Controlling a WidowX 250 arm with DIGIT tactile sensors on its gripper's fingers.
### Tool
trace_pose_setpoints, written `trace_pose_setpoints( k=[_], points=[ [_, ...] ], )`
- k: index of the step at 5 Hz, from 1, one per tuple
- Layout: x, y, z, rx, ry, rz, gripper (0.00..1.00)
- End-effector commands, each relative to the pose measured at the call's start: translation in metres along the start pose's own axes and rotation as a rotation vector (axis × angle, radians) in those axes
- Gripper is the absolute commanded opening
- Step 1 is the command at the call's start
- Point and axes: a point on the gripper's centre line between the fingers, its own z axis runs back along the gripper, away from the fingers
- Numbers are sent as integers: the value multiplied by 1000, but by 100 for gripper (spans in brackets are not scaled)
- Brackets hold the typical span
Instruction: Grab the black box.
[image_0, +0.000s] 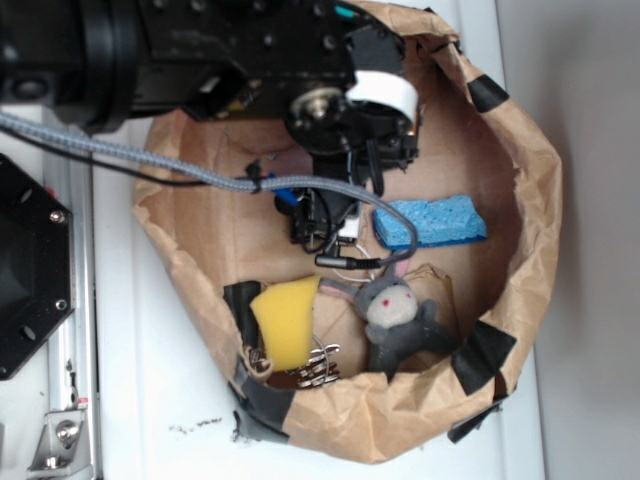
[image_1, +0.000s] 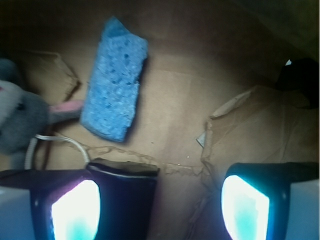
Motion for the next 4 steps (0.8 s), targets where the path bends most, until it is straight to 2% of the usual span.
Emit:
trace_pose_setpoints(
  k=[1,4],
  points=[
    [-2,-13,-9,31,-35,-56,100],
    [0,-23,-21,16,-13,-59,100]
  ],
)
